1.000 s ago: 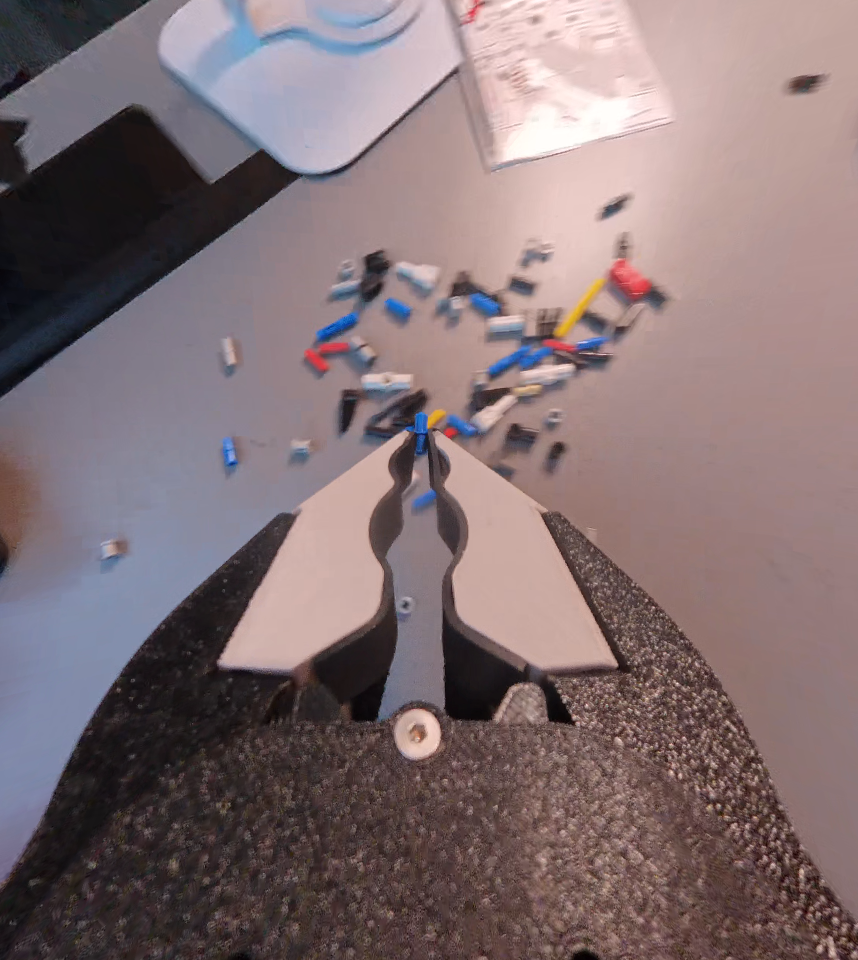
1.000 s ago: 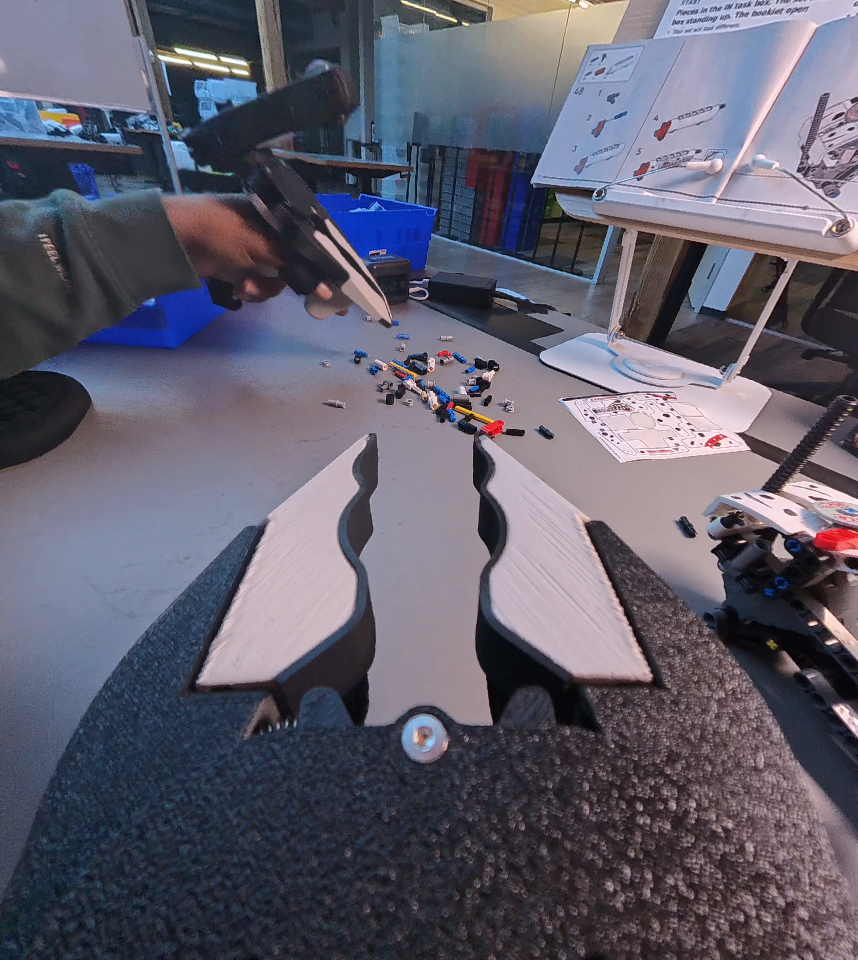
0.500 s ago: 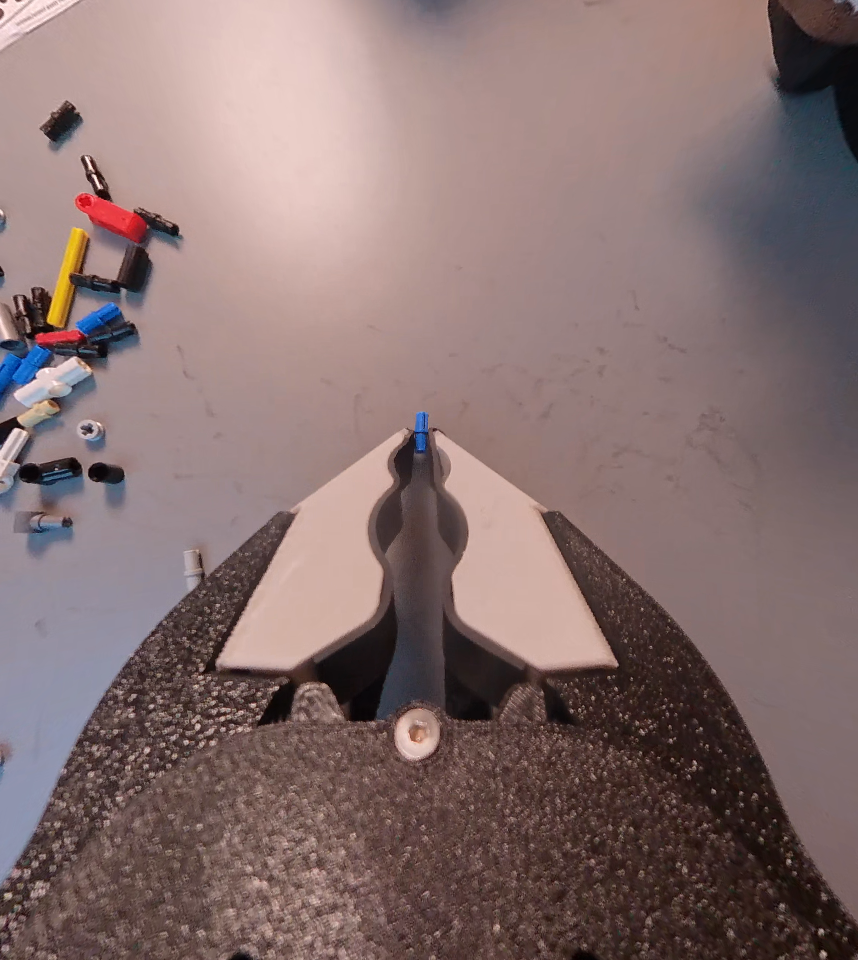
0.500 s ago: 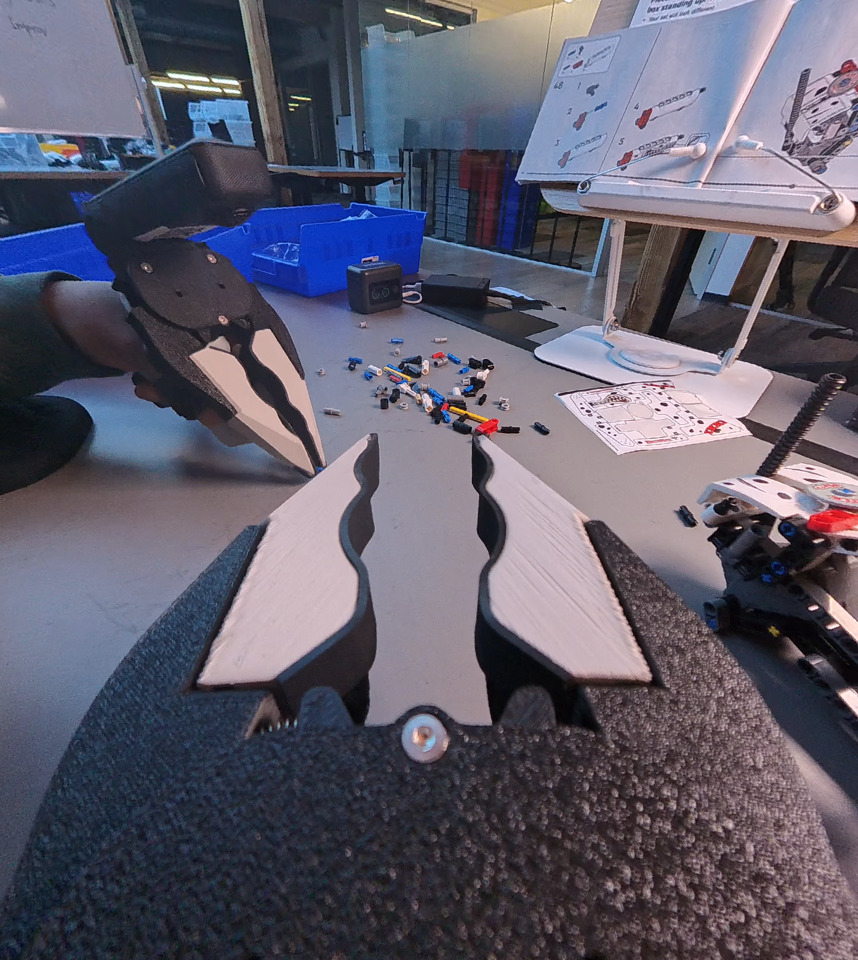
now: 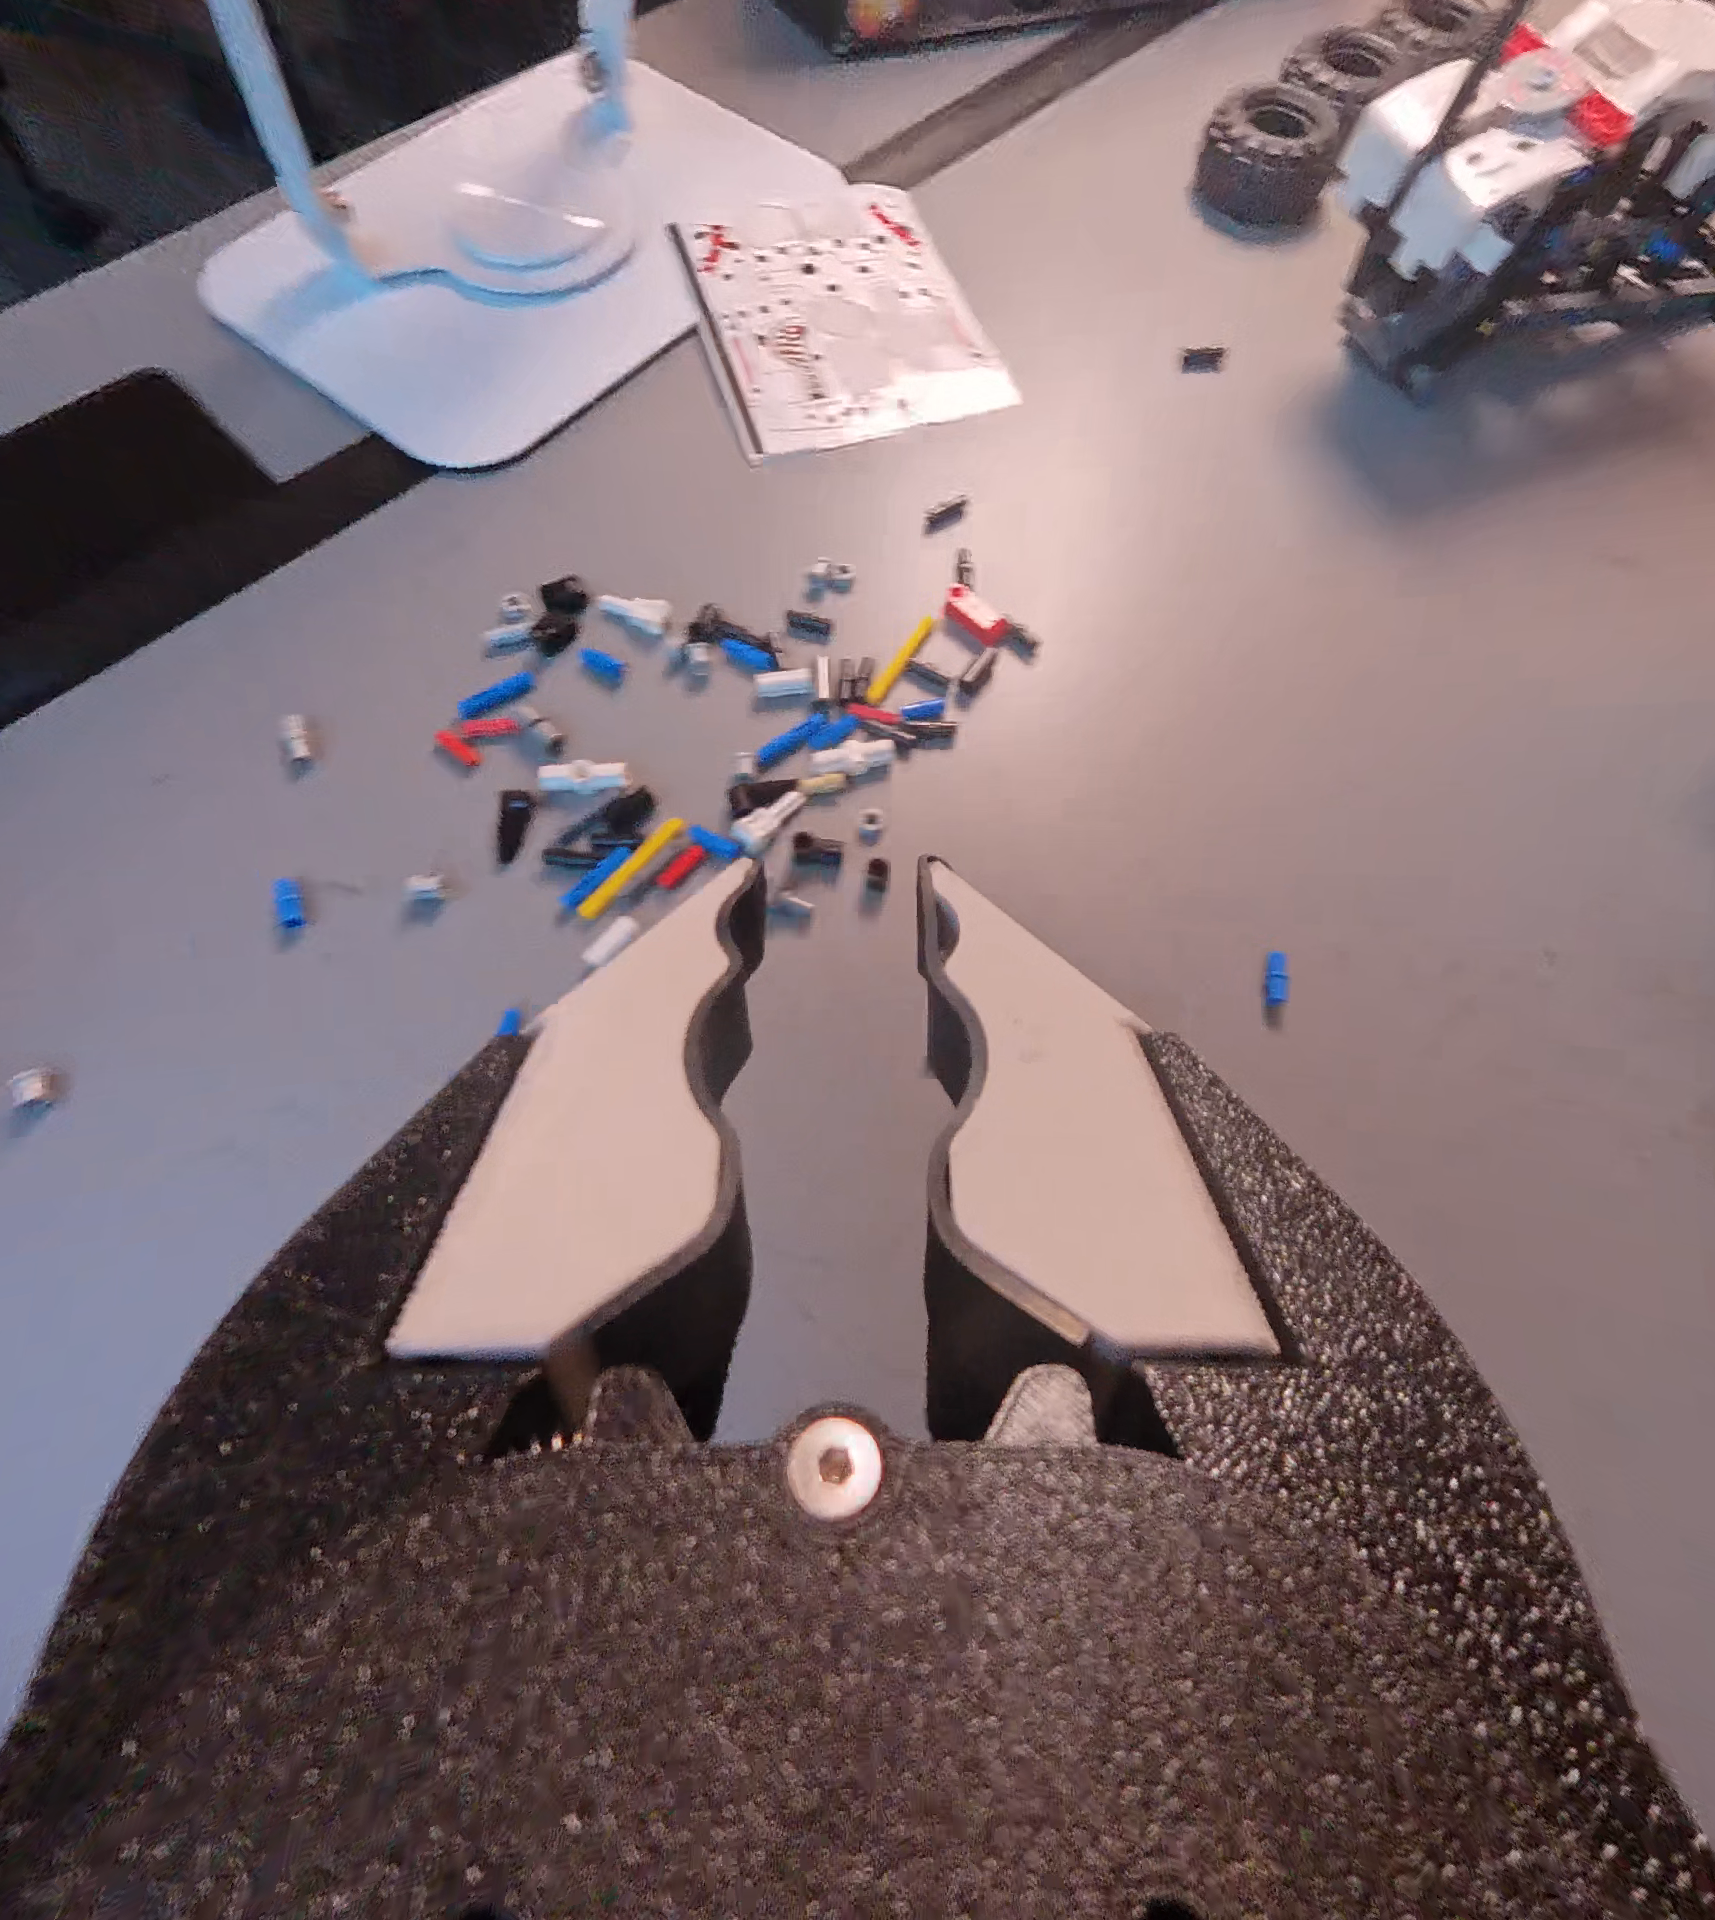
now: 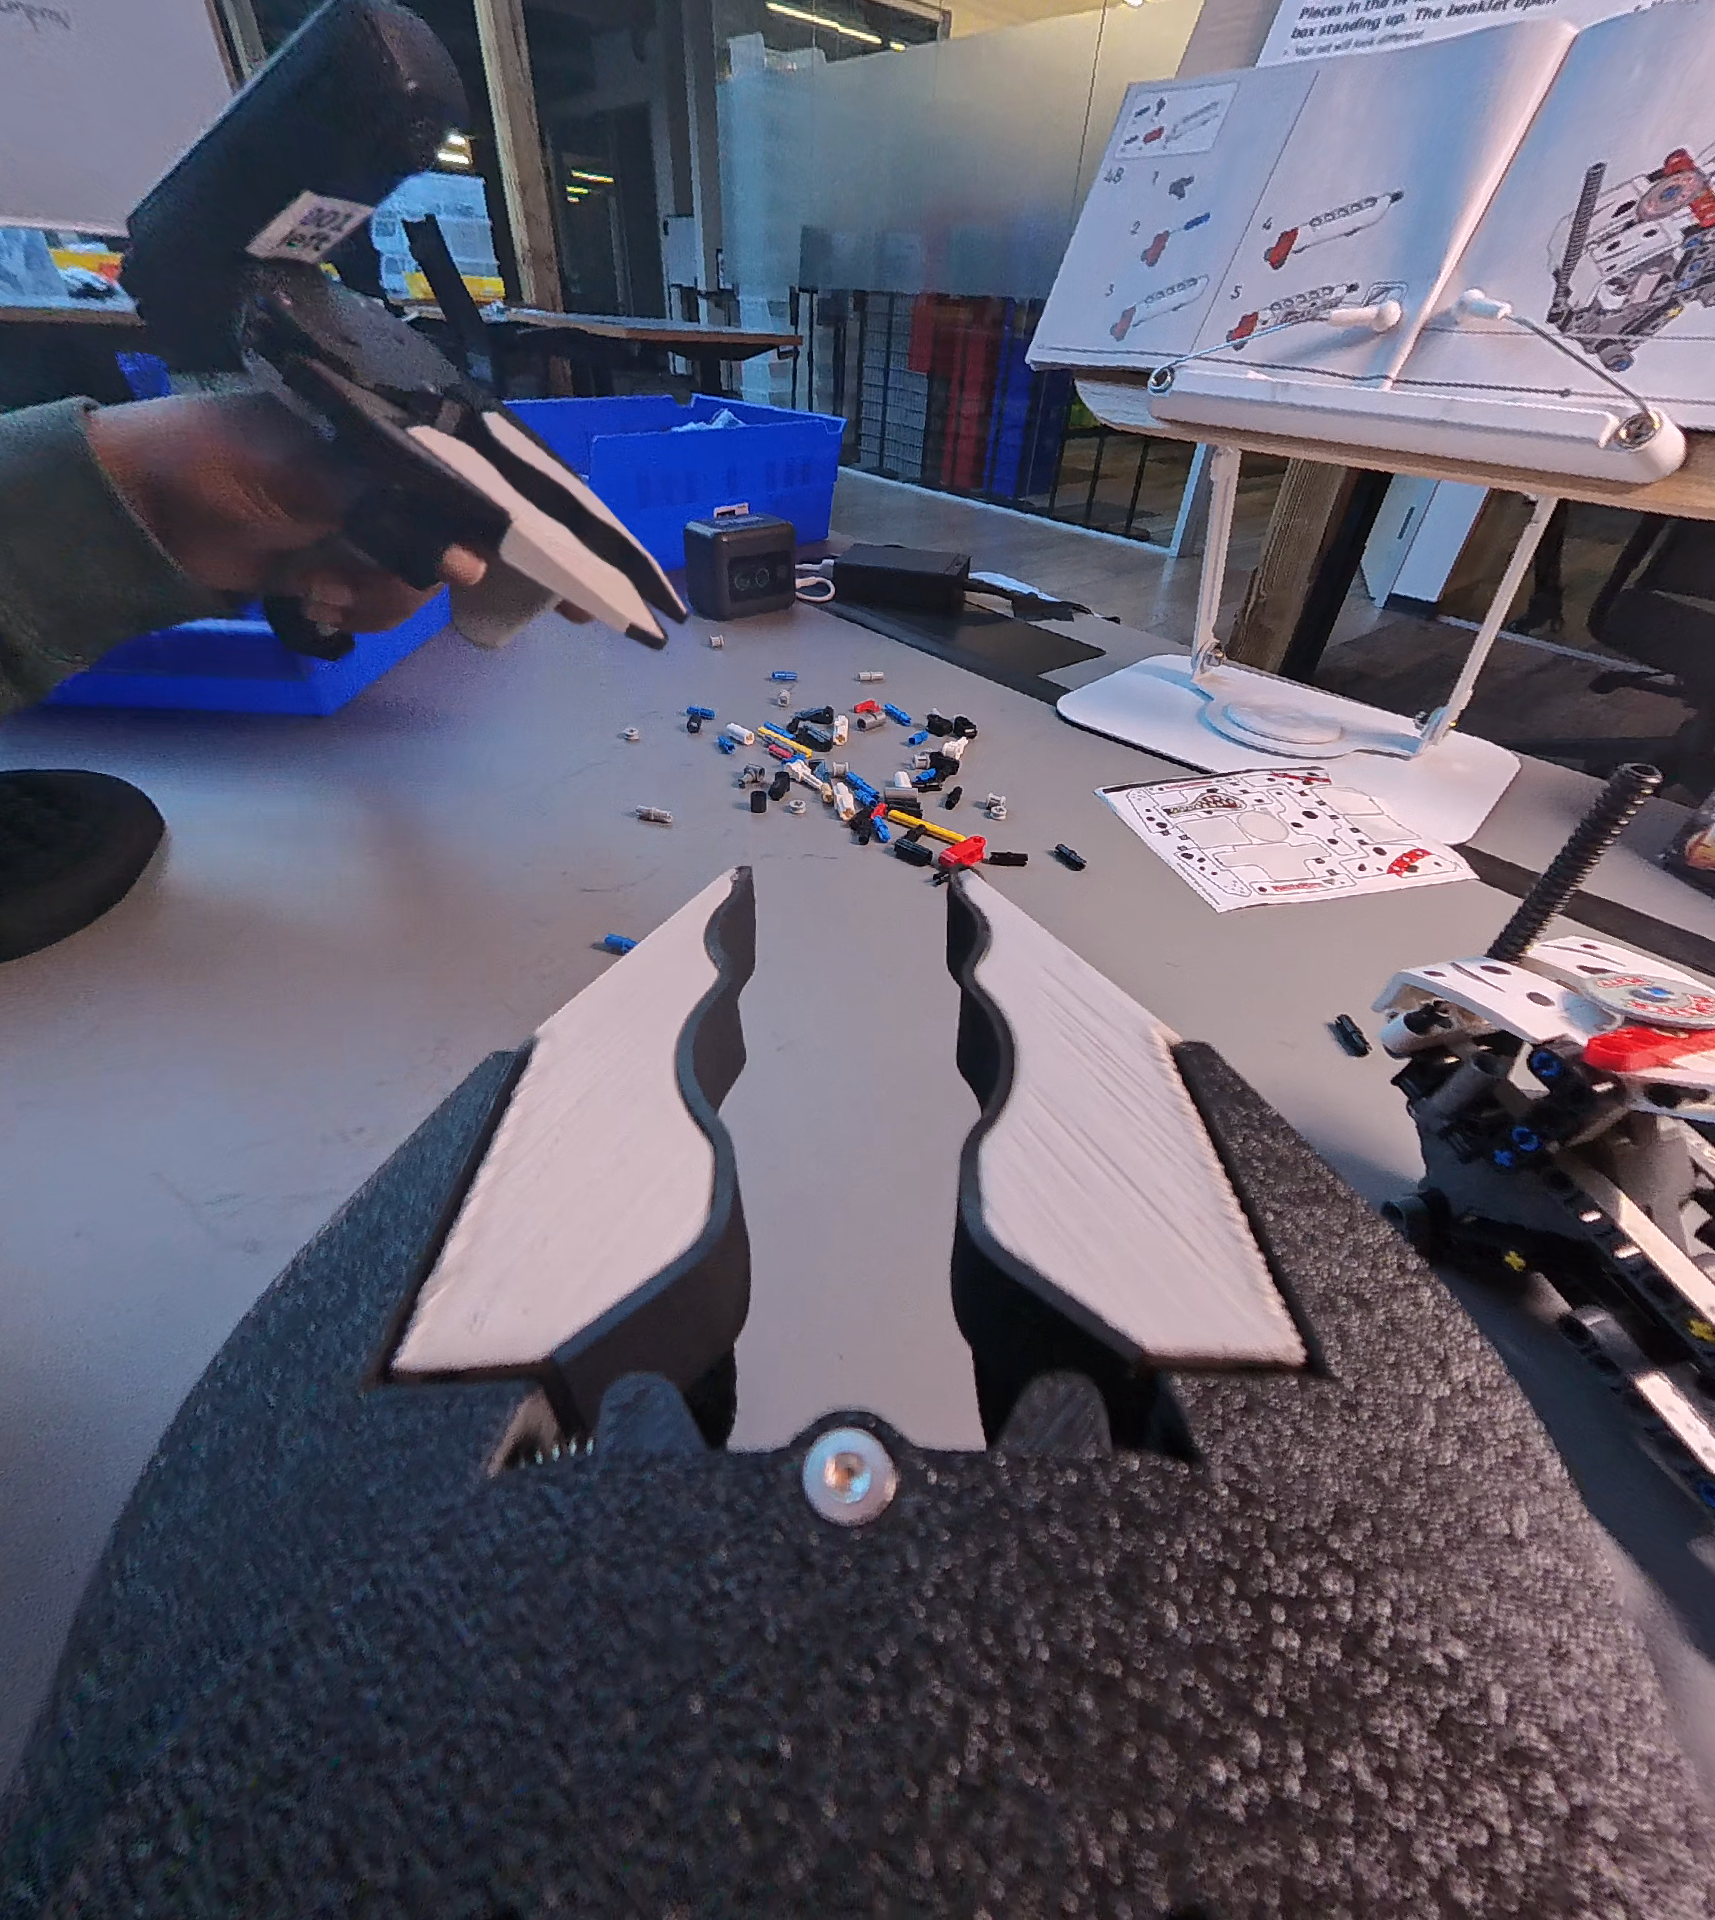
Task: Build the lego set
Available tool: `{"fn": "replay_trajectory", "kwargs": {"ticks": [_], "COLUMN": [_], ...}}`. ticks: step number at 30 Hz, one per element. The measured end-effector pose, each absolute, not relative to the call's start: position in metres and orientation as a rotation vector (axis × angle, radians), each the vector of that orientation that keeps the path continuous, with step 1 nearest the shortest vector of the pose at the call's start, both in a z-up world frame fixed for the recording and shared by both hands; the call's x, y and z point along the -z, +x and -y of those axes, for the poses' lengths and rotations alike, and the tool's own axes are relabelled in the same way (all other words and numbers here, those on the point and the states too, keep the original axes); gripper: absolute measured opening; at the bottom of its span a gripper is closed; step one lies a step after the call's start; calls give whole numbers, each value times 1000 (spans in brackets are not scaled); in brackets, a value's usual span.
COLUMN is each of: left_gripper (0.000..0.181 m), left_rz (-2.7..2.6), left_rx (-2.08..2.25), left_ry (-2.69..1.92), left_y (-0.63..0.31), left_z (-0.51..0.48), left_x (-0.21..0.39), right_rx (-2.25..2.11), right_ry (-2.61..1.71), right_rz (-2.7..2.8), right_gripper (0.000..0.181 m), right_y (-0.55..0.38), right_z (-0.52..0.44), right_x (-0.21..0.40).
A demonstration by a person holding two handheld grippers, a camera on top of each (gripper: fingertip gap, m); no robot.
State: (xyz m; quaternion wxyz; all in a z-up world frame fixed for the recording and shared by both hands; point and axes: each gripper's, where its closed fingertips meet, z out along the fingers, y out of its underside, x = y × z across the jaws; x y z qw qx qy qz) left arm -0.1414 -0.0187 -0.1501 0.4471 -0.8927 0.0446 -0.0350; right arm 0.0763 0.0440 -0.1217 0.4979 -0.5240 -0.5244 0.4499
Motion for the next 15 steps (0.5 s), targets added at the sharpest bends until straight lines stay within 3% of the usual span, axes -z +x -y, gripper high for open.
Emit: {"fn": "replay_trajectory", "kwargs": {"ticks": [15], "left_gripper": [17], "left_rz": [-234], "left_rx": [107], "left_ry": [-2392], "left_y": [-155], "left_z": [-10], "left_x": [226], "right_rx": [-1096], "right_ry": [-1259], "right_rz": [1270], "right_gripper": [36], "right_y": [78], "right_z": [-45], "right_x": [120]}}
